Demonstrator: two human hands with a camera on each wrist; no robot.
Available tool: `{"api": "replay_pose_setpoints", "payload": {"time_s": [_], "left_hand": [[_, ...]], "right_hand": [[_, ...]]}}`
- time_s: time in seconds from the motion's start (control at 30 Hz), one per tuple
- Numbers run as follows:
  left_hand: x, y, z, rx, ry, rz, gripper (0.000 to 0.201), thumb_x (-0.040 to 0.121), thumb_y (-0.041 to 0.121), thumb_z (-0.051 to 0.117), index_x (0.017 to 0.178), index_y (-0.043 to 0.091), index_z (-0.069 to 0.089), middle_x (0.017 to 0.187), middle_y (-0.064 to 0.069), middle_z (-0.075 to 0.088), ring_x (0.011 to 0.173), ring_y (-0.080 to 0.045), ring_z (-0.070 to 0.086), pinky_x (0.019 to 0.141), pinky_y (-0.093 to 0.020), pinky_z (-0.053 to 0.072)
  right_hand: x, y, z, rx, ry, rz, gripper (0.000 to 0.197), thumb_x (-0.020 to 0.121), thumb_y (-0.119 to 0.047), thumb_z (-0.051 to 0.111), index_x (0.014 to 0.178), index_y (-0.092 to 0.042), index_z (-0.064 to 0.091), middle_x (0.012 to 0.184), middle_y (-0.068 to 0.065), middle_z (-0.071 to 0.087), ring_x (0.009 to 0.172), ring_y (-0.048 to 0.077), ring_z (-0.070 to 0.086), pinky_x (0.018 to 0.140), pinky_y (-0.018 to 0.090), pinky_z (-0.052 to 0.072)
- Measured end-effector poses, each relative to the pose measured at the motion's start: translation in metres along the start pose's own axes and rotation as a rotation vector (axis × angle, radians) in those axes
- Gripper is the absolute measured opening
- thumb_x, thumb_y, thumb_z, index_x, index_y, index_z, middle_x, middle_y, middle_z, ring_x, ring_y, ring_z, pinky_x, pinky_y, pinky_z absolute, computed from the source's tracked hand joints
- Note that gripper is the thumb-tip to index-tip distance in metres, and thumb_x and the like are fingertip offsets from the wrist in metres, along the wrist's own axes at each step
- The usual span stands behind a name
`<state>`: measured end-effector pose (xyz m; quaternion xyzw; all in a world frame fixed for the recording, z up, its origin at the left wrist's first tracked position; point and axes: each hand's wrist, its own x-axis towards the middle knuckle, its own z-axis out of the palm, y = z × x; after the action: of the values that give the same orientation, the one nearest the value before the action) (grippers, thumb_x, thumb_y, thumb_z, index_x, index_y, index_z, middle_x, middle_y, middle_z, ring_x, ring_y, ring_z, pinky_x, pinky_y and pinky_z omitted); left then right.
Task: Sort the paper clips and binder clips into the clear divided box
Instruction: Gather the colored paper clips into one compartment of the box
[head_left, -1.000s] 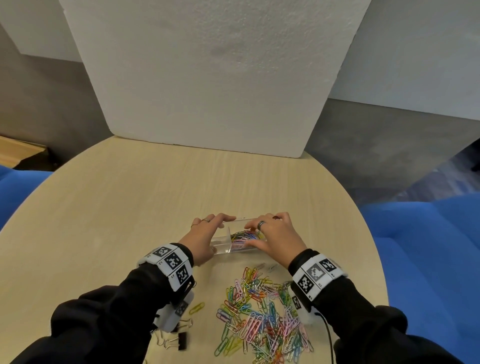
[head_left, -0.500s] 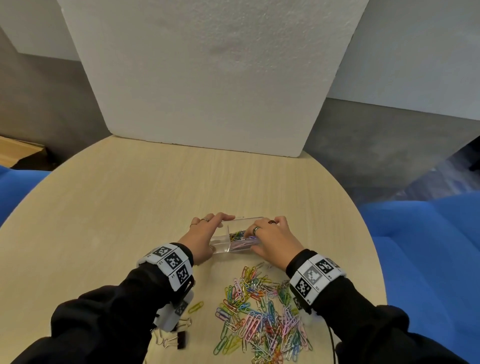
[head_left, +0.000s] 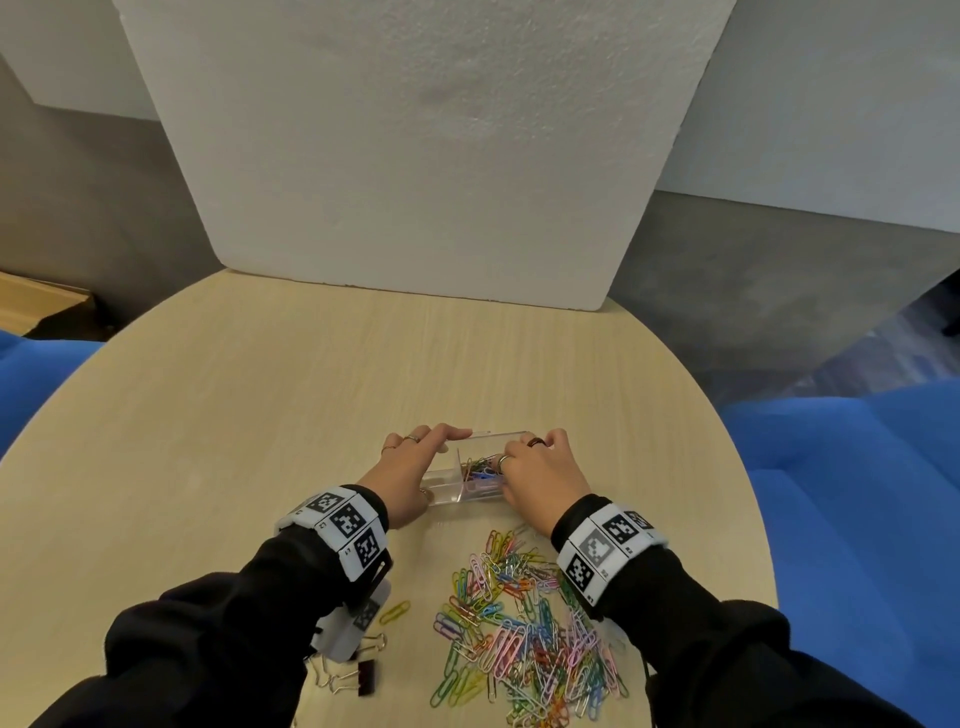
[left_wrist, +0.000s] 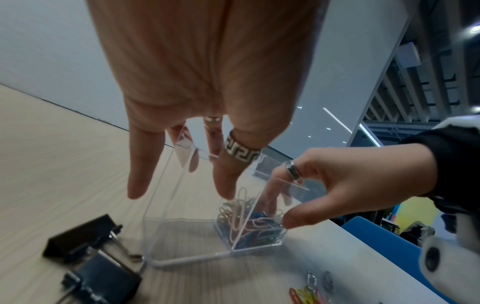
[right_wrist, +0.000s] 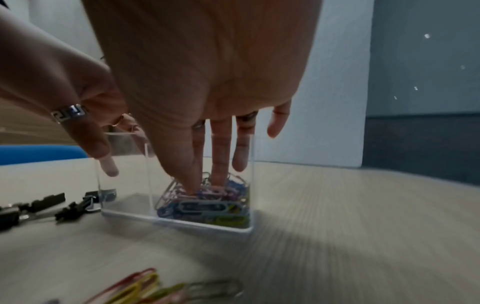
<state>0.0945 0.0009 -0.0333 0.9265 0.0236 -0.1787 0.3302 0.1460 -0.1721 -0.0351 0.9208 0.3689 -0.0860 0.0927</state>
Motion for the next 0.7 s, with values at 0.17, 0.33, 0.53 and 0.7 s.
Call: {"api": "replay_pose_setpoints", "payload": {"time_s": [0.17,0.33,0.53,0.7], "left_hand": [[0.0,0.0,0.0,0.002,0.006,-0.003,0.077,0.081,-0.007,0.05,0.138,0.039,0.025,0.128,0.003,0.042,0.106,-0.017,0.03,0.087,-0.026,0.029],[0.001,-0.001,0.0,0.007,0.003,0.002,0.077,0.081,-0.007,0.05,0.138,0.039,0.025,0.128,0.003,0.042,0.107,-0.017,0.03,0.087,-0.027,0.029],[0.003,-0.001,0.001,0.021,0.012,0.006,0.077,0.081,-0.007,0.051,0.137,0.039,0.026,0.129,0.002,0.042,0.109,-0.02,0.032,0.09,-0.029,0.032],[0.001,-0.001,0.003,0.031,0.055,0.009,0.078,0.081,-0.006,0.054,0.138,0.039,0.027,0.139,0.001,0.034,0.122,-0.024,0.03,0.1,-0.036,0.032]], "right_hand": [[0.005,-0.007,0.006,0.155,-0.059,0.036,0.033,0.091,-0.02,0.043,0.121,-0.021,0.055,0.115,0.0,0.053,0.112,0.023,0.043,0.087,0.039,0.025],[0.005,-0.004,0.007,0.248,0.033,0.083,0.037,0.091,-0.02,0.044,0.128,-0.025,0.049,0.122,-0.003,0.053,0.116,0.02,0.043,0.089,0.038,0.024],[0.003,-0.007,0.004,0.316,-0.034,0.041,0.04,0.089,-0.022,0.046,0.128,-0.033,0.049,0.123,-0.005,0.044,0.117,0.018,0.034,0.091,0.038,0.023],[-0.017,0.018,-0.005,0.676,0.156,0.175,0.028,0.091,-0.04,0.048,0.114,-0.027,0.056,0.11,-0.008,0.053,0.106,0.009,0.043,0.094,0.031,0.032]]}}
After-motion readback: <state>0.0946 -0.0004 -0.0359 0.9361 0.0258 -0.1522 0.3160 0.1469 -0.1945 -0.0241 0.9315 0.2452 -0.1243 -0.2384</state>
